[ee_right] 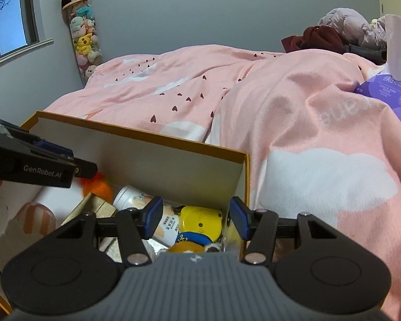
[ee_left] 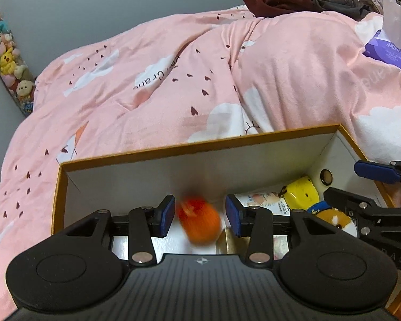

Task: Organize objects
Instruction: 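Carry the tape measure and strawberry into the shoebox and release both, then withdraw both open tools back to the items beside the shoebox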

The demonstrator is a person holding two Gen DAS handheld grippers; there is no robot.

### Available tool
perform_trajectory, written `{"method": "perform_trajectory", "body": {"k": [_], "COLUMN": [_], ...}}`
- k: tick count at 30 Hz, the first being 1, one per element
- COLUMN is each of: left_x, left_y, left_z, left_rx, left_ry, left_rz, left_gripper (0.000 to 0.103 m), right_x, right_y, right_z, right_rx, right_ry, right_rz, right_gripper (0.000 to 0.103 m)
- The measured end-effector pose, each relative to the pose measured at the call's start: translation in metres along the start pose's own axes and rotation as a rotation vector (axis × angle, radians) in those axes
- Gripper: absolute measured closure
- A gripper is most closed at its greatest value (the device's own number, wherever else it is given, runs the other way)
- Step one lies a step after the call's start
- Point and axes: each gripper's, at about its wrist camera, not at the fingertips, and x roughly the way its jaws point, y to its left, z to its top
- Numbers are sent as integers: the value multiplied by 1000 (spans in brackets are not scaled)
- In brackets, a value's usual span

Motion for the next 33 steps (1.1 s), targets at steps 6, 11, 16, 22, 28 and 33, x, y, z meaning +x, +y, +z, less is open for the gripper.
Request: {"method": "perform_trajectory", "body": {"k": [6, 11, 16, 22, 28, 33], "left_x": [-24, -57, -95, -153, -186, -202], "left_y": [10, 11, 10, 7, 6, 9], "left_z": [-6, -18, -32, -57, -87, -123], "left_rx": [-13, 17, 21, 30, 0, -78], "left_ry": [-38, -83, -149, -199, -175, -180], "left_rz": [1, 3, 23, 1, 25, 51], "left_gripper": [55, 54, 54, 49, 48, 48], "right_x": [-1, -8, -34, -85, -121, -138], "right_y": [1, 7, 19, 37, 53, 66], "right_z": [-2, -3, -4, -10, -26, -52], "right_rx": [-12, -28, -50, -60, -75, -95], "right_ry": [-2, 11, -8, -69, -79, -35], "right_rz": [-5, 1, 27, 79, 123, 161], "right_gripper": [45, 44, 43, 41, 41, 41]}}
